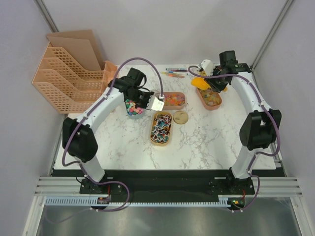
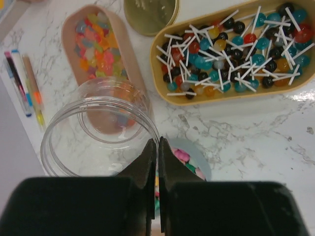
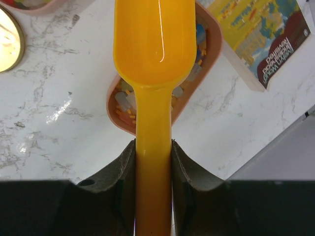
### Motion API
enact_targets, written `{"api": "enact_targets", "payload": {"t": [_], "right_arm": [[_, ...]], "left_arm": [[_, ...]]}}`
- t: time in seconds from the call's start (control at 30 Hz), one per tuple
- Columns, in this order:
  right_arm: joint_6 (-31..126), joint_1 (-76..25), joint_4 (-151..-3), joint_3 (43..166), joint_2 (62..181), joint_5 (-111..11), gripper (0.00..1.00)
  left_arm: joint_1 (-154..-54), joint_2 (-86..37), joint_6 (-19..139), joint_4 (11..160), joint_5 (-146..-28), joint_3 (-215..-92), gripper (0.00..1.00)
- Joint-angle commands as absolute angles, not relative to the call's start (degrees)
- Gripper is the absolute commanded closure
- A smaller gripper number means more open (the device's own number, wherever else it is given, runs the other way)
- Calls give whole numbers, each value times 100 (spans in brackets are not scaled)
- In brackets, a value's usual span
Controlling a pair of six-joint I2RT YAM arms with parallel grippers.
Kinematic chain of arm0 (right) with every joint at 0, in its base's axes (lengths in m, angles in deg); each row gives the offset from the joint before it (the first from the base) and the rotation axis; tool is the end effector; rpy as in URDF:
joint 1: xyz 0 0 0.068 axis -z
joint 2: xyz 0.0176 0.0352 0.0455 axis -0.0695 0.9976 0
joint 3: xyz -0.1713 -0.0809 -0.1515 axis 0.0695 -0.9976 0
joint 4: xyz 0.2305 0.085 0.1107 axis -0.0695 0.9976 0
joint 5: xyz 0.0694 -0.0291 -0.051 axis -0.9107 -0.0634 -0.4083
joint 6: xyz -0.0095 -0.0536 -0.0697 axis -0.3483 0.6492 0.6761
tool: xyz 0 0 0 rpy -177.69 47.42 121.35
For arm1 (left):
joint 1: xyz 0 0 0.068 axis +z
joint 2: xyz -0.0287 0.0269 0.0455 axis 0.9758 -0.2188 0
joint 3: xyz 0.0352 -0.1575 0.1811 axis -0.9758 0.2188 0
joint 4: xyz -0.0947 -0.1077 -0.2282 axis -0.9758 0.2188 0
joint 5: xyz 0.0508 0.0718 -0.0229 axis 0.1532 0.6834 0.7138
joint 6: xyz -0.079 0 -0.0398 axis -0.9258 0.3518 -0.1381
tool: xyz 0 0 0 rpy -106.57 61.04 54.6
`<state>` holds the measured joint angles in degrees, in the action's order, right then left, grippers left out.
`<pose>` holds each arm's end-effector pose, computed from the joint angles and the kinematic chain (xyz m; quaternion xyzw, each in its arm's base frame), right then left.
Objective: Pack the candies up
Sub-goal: Place the packing bottle at the center of the board.
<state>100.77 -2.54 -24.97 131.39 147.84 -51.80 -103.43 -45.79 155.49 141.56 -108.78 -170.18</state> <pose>0.4238 0.0617 0.2475 -0.4482 0.8452 -0.0203 0.2904 0.3194 -0.2002 0.2446 0.8022 0.4866 -0.1070 0.3289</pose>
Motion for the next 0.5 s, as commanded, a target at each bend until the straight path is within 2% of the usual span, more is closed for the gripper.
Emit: {"api": "enact_targets", "payload": {"t": [0.0, 0.3, 0.47], "right_arm": [[9800, -50, -2667, 12989, 14339, -4933, 100], [10054, 363, -2703, 12356, 13847, -4950, 100], [10222, 372, -2808, 11987, 13601, -5100, 100]], "left_arm": [[-10706, -4862, 16235, 14117, -11352, -17378, 97], [-11225, -5065, 17342, 14222, -11607, -17299, 95], [-11471, -5301, 18441, 14993, -11572, -17579, 92]]}}
